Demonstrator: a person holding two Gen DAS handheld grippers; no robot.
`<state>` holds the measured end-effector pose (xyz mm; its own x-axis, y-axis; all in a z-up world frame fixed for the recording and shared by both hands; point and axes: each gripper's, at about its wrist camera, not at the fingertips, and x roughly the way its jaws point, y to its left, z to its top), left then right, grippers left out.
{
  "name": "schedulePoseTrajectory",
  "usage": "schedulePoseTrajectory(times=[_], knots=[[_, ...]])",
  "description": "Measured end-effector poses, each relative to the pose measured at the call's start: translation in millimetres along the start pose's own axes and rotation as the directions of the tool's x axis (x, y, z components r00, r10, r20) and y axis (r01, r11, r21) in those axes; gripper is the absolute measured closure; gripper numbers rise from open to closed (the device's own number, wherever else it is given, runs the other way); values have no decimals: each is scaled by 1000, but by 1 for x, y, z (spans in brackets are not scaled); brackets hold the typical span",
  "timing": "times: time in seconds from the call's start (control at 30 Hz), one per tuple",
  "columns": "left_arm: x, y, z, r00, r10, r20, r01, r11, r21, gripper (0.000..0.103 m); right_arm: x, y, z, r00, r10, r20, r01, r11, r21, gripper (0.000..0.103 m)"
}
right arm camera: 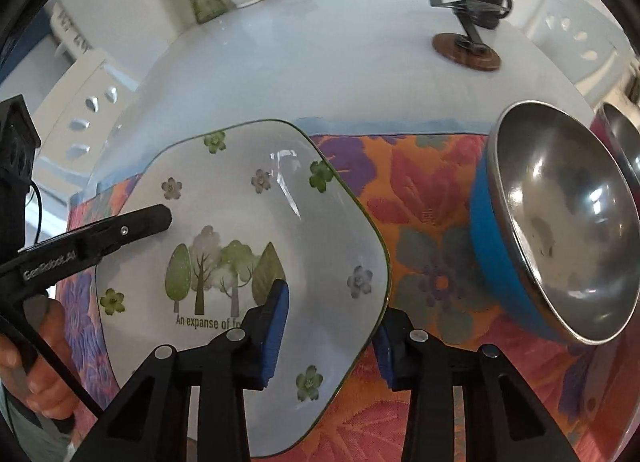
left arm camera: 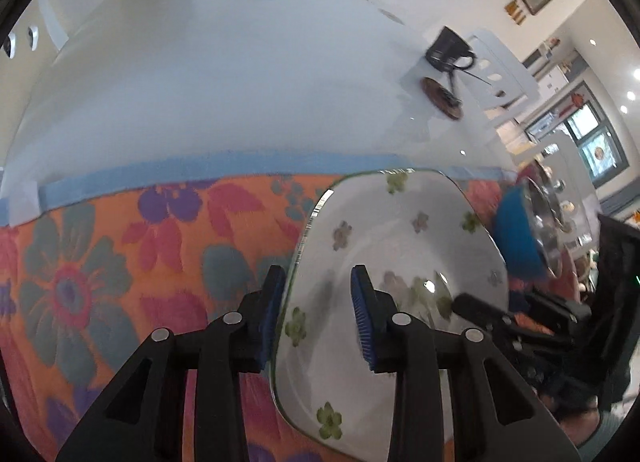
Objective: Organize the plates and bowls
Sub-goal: 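Carry the green-tree plate with the right gripper onto the plate stack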
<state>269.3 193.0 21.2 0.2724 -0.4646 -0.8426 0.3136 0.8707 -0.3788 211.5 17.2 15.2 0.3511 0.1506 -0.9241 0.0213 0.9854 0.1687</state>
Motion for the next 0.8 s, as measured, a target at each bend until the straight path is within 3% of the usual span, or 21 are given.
schedulePoseTrajectory(times=[0.17, 0.4, 0.53, 0.8], knots=[[-26, -1, -33, 998, 56, 3, -56, 998, -10, 64, -21, 22, -16, 1000, 12, 14, -10, 993, -115, 65], [-48, 18, -75, 998, 55, -10, -56, 992, -116, 65, -15, 42, -46, 995, 67, -69, -74, 992, -105, 65], [-47, 29, -90, 996, 90, 0, -90, 985, -147, 81, -9, 47, -60, 994, 74, -83, -83, 991, -109, 65], [-49, 38, -100, 999, 43, -18, -46, 980, -194, 81, -9, 46, -67, 992, 102, -75, -110, 987, -120, 66]])
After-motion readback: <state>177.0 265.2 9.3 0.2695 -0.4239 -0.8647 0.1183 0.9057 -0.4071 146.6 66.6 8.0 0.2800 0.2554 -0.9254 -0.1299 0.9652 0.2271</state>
